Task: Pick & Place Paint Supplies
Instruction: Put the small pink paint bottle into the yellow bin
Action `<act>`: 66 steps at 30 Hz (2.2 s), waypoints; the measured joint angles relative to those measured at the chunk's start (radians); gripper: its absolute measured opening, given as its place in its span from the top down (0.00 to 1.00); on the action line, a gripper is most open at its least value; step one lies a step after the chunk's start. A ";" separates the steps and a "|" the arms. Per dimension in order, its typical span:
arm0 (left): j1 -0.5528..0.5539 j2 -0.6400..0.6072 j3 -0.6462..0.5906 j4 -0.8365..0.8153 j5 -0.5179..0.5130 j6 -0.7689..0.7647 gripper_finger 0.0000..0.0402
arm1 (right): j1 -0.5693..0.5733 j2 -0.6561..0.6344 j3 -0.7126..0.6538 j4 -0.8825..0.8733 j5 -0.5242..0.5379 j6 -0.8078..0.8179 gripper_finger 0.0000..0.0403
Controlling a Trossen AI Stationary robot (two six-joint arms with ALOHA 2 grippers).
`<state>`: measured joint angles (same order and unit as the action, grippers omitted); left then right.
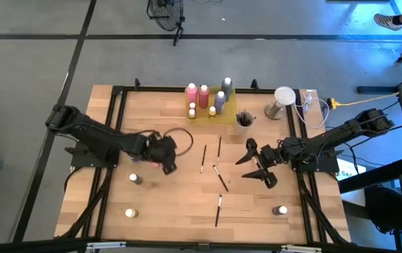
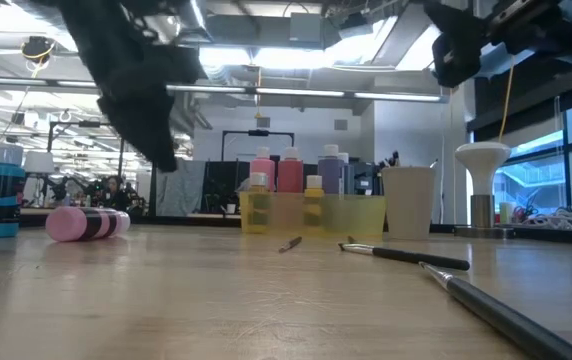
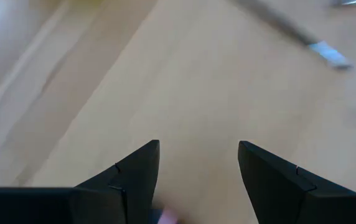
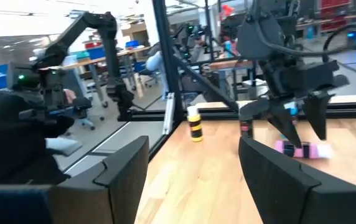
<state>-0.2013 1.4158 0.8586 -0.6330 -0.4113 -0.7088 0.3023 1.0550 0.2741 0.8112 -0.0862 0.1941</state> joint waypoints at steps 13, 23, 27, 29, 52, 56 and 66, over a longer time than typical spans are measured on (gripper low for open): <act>0.264 -0.003 0.050 -0.280 0.278 -0.097 0.47 | 0.000 0.000 0.000 0.002 0.024 0.000 0.37; 0.388 -0.009 0.050 -0.327 0.379 -0.126 0.47 | 0.000 0.000 0.000 -0.029 0.024 0.000 0.37; 0.400 -0.007 0.050 -0.326 0.380 -0.148 0.47 | 0.001 0.000 0.000 -0.045 0.024 0.001 0.37; 0.392 -0.006 0.050 -0.324 0.380 -0.169 0.47 | 0.001 0.000 0.000 -0.051 0.023 0.006 0.37; 0.372 0.120 0.047 -0.310 0.401 -0.274 0.47 | 0.002 0.000 0.000 -0.083 0.023 0.008 0.37; 0.372 0.164 0.047 -0.309 0.405 -0.248 0.47 | 0.002 0.000 0.000 -0.088 0.023 0.008 0.37; 0.372 0.228 0.047 -0.302 0.403 -0.221 0.47 | 0.002 0.000 0.000 -0.098 0.023 0.008 0.37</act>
<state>0.1707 1.6436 0.9054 -0.9350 -0.0079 -0.9302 0.3038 1.0550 0.2741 0.7132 -0.0628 0.2016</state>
